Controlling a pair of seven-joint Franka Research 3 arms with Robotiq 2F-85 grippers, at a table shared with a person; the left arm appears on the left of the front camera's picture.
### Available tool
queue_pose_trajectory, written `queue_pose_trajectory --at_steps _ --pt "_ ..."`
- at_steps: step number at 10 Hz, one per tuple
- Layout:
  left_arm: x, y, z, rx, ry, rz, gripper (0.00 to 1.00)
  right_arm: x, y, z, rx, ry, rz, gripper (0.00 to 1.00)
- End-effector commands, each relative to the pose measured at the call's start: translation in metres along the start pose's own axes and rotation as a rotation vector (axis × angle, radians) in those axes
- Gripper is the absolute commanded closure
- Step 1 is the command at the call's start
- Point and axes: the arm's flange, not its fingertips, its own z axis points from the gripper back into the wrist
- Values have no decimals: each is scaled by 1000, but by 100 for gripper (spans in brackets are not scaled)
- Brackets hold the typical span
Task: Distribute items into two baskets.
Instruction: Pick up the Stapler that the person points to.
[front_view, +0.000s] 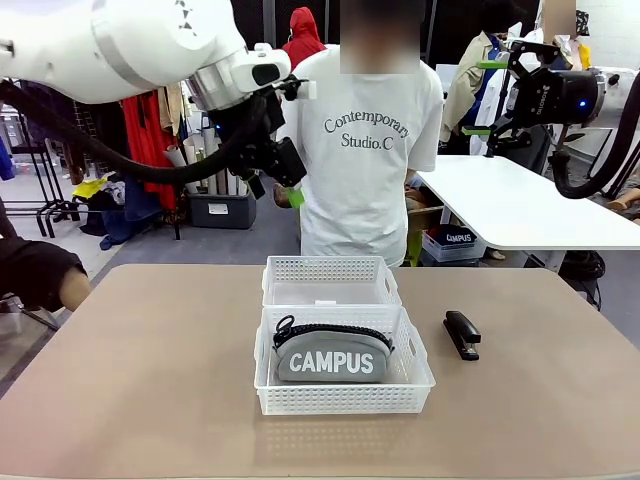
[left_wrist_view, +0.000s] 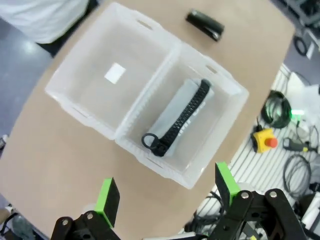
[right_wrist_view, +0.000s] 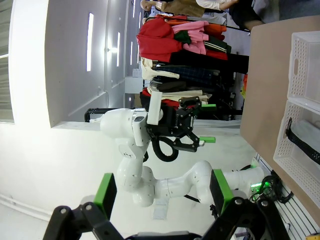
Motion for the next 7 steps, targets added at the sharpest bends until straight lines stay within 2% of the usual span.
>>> queue_pose_trajectory --at_steps 1,2,7 --pt "-13 -8 -7 25 -13 -24 0 0 2 0 1 0 3 0" --pt "0 0 0 0 0 0 0 0 2 0 1 0 3 0" --pt "0 0 0 0 0 0 0 0 2 0 1 0 3 0"
